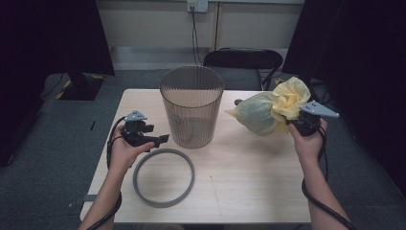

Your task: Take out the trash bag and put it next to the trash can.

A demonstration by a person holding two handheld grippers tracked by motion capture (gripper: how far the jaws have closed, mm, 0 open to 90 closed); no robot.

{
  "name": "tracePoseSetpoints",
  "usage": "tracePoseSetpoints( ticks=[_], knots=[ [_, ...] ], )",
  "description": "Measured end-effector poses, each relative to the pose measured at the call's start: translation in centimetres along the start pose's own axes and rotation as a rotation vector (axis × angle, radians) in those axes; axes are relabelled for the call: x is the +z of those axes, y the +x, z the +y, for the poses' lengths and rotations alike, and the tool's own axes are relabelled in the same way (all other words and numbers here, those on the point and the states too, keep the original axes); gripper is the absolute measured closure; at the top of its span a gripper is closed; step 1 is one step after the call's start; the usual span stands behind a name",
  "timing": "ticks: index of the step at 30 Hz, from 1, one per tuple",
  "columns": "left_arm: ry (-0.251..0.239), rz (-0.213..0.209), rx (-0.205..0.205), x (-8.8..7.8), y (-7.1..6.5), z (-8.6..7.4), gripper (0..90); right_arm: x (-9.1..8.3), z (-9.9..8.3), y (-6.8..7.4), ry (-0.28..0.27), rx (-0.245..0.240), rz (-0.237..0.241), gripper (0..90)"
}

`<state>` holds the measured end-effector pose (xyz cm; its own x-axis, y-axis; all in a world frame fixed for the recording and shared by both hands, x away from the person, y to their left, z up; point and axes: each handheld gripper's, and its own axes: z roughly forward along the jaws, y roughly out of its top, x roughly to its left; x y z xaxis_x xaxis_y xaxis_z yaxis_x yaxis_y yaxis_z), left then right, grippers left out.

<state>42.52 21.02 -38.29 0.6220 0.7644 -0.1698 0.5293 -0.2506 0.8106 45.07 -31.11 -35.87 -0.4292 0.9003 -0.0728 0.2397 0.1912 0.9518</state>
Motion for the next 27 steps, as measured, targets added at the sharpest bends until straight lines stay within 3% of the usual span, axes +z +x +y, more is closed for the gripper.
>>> tracePoseSetpoints(
  ticks=[2, 6, 27],
  knots=[
    [0.001, -0.001, -0.014, 0.1, 0.1, -0.3, 20.6, 0.0, -0.6, 0.0, 0.005, 0.003, 0.002, 85.8],
    [0.008, 0.01, 0.003, 0.4, 0.0, -0.6, 20.6, 0.1, -1.4, 0.2, 0.017, 0.005, 0.014, 85.8],
    [0.026, 0.006, -0.017, 1.3, 0.3, -2.4, 20.2, 0.3, -4.0, 1.2, 0.03, 0.007, 0.066, 83.9]
  ],
)
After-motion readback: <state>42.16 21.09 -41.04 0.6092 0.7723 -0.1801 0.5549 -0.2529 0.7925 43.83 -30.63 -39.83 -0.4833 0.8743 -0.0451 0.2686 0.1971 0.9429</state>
